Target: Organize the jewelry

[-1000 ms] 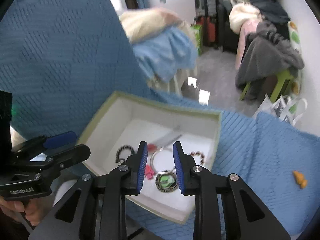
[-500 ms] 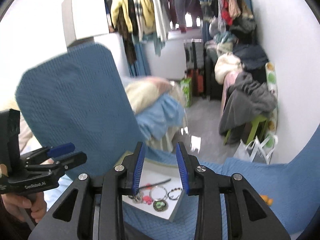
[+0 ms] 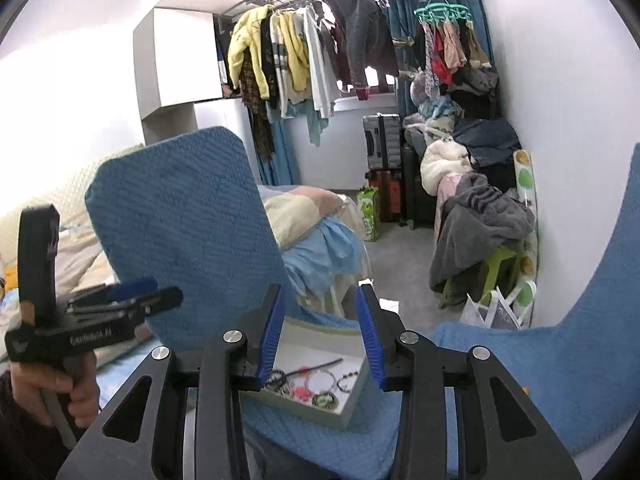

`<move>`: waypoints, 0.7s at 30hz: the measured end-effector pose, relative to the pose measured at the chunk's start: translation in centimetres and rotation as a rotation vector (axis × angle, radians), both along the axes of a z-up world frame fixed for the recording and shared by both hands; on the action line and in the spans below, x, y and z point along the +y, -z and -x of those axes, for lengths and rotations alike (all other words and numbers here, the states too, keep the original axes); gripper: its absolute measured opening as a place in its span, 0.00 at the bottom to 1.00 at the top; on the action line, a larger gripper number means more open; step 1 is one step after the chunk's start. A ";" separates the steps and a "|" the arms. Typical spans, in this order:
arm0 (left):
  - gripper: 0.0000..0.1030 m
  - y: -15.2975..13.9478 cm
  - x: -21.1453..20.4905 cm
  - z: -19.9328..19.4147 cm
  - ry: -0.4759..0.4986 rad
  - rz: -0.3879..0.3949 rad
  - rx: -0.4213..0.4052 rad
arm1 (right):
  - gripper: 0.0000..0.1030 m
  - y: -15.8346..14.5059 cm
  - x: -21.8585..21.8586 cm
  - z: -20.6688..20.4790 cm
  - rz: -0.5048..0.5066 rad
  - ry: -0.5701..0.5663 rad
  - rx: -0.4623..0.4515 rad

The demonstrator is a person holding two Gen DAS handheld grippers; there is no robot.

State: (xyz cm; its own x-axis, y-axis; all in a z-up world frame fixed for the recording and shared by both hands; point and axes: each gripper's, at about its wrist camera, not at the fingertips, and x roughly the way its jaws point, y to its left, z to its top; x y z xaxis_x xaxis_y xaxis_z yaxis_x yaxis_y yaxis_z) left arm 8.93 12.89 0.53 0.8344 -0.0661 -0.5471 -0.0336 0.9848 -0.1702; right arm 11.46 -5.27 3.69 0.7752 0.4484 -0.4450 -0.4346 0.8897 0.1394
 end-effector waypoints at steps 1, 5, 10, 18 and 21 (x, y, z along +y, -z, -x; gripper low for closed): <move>0.65 0.1 -0.1 0.1 0.001 -0.002 0.001 | 0.34 0.3 -0.2 0.1 -0.001 0.005 0.007; 0.65 0.4 -0.8 0.5 0.006 -0.012 0.007 | 0.35 1.8 -0.8 0.8 0.000 0.024 0.041; 0.65 0.9 -1.6 1.1 -0.008 -0.020 0.018 | 0.41 3.9 -1.3 1.5 0.032 0.041 0.056; 0.65 3.2 -2.0 1.8 -0.015 -0.015 0.063 | 0.45 5.8 -2.0 2.7 0.068 0.083 0.085; 0.65 3.9 -2.1 2.0 -0.011 -0.009 0.078 | 0.46 6.3 -1.9 3.3 0.053 0.081 0.111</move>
State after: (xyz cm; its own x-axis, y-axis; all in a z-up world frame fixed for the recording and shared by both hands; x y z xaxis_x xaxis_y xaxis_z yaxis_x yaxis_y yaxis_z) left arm 6.93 10.82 -3.33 0.7901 -0.0524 -0.6107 -0.0567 0.9858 -0.1580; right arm 8.16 -7.18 -2.59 0.7525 0.3599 -0.5515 -0.3452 0.9288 0.1351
